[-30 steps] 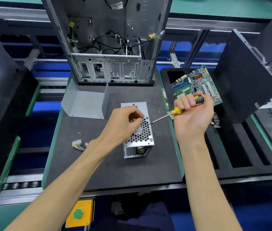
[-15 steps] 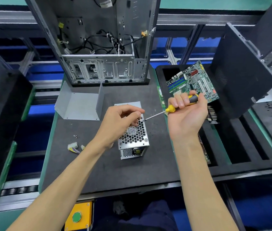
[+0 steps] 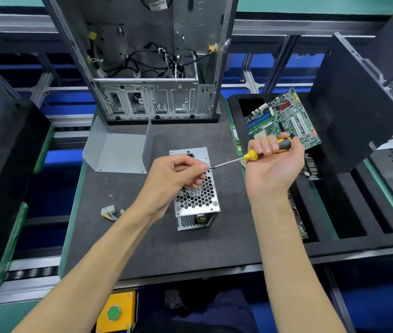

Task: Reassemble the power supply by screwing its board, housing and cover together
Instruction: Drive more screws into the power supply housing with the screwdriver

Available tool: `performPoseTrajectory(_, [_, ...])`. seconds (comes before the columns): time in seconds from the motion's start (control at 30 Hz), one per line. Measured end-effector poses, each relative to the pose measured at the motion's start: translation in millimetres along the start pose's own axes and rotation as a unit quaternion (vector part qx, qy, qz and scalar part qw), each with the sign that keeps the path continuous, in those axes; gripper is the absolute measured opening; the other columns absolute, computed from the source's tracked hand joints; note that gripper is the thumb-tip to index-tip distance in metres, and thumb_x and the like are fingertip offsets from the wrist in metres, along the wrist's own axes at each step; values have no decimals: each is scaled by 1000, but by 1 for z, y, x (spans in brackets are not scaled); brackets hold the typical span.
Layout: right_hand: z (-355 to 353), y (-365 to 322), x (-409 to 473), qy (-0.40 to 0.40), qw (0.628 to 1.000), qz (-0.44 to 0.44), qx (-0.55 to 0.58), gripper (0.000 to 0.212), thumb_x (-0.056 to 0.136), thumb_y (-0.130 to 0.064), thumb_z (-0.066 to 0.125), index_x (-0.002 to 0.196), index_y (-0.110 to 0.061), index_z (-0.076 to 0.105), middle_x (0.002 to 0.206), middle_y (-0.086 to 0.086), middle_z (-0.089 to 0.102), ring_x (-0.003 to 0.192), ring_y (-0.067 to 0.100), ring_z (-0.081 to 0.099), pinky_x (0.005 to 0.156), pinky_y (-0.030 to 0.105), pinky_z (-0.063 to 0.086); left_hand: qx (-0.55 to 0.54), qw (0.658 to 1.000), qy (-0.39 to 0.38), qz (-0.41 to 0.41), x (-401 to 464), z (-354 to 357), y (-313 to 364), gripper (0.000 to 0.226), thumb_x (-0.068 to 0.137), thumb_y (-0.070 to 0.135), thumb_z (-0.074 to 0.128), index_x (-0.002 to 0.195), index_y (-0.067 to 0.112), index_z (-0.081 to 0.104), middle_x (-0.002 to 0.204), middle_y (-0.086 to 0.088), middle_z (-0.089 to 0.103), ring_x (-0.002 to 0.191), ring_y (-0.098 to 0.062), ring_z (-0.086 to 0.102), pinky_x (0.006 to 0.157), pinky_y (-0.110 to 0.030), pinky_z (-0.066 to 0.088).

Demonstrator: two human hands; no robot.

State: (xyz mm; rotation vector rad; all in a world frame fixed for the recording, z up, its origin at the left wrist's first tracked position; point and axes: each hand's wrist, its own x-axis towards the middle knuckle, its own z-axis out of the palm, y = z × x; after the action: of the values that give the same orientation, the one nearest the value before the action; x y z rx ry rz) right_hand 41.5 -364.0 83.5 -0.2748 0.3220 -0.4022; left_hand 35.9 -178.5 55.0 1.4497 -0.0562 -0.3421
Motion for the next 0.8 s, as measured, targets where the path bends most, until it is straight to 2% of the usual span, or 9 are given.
performPoseTrajectory(0.17, [2,7,2,14,1000,-13,12,34,107,-28,32,77,-17,46,58,-3,30,49,13,26,47,25,28,-25,1000,-15,5,-2,-3,2,10,86,7,75,90,13,82,82,-13,74,76,-20,69,75,-25,58])
performPoseTrajectory(0.37, [5,16,3,19,1000,-21,5,36,108,-28,30,78,-16,45,59,-3,31,49,13,27,48,25,29,-74,997,16,-7,0,-8,4,15,83,0,76,97,2,76,83,-18,74,74,-22,71,74,-27,59])
performPoseTrajectory(0.53, [6,24,3,16,1000,-16,2,33,107,-28,31,80,-16,45,60,-3,31,49,14,28,48,25,30,-58,998,18,8,2,-11,5,9,82,0,78,89,5,78,83,-19,75,74,-24,72,73,-28,60])
performPoseTrajectory(0.7, [8,33,3,9,1000,-21,-3,35,108,-28,29,79,-15,42,59,-2,31,48,14,28,48,26,30,-88,995,37,7,4,-20,2,8,80,4,80,87,9,80,90,-22,75,78,-25,72,75,-28,59])
performPoseTrajectory(0.8, [9,38,3,10,1000,-19,-8,35,108,-28,29,79,-15,43,60,-2,31,50,14,27,48,26,31,-76,996,36,14,5,-24,1,9,80,4,80,87,10,81,90,-17,76,80,-23,73,76,-28,59])
